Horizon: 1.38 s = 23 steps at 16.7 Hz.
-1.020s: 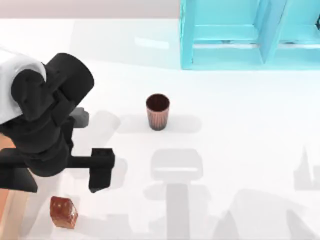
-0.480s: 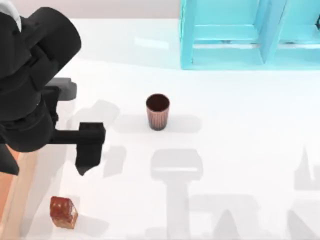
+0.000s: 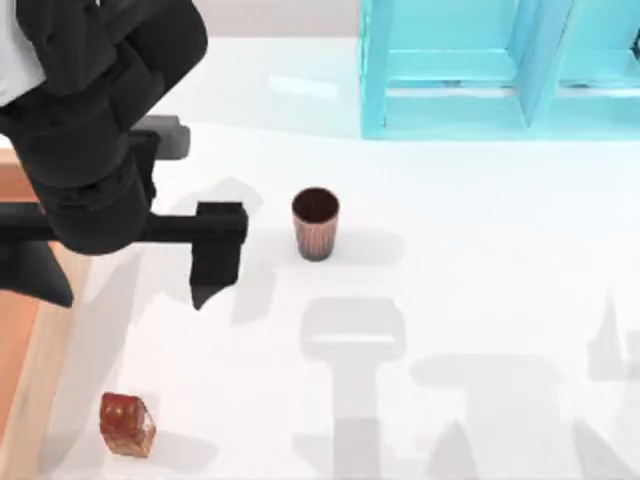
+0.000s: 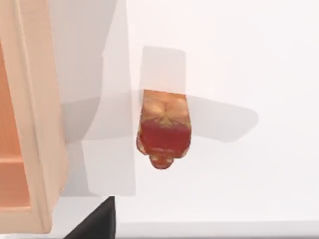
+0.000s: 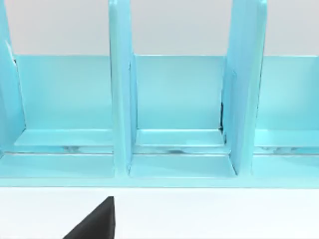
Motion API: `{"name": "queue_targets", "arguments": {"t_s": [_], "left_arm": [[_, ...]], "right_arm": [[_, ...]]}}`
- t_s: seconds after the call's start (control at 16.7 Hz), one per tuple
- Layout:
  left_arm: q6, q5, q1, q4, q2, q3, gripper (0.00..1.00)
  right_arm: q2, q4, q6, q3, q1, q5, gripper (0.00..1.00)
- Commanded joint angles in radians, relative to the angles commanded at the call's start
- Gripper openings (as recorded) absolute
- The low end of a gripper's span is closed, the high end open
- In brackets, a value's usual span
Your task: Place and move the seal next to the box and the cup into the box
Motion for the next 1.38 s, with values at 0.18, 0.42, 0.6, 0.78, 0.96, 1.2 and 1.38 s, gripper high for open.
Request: {"name": "queue_targets", "arguments": {"t_s": [0.18,0.42,0.6,0.78,0.96,1.2,1.38], "left_arm": [[-0.026,-0.006,-0.024,-0.027,0.189,0.220,1.00],[-0.063,-0.017,-0.059,-0.061,0.455,0.557,1.00],[-0.087,-0.026,-0.082,-0.079,0.645,0.804,1.00],[-0.104,-0.036,-0.100,-0.093,0.814,1.002,1.00],[-0.115,-0.045,-0.112,-0.104,0.919,1.110,1.00],[-0.118,-0.047,-0.115,-0.108,0.939,1.130,1.00],[-0.117,-0.045,-0.109,-0.103,0.938,1.124,1.00]], "right_arm": [[0.000,0.000,0.000,0.000,0.000,0.000,1.00],[0.000,0.000,0.000,0.000,0.000,0.000,1.00],[0.000,0.000,0.000,0.000,0.000,0.000,1.00],[0.000,0.000,0.000,0.000,0.000,0.000,1.00],[0.000,0.000,0.000,0.000,0.000,0.000,1.00],[0.000,0.000,0.000,0.000,0.000,0.000,1.00],[0.000,0.000,0.000,0.000,0.000,0.000,1.00]]}}
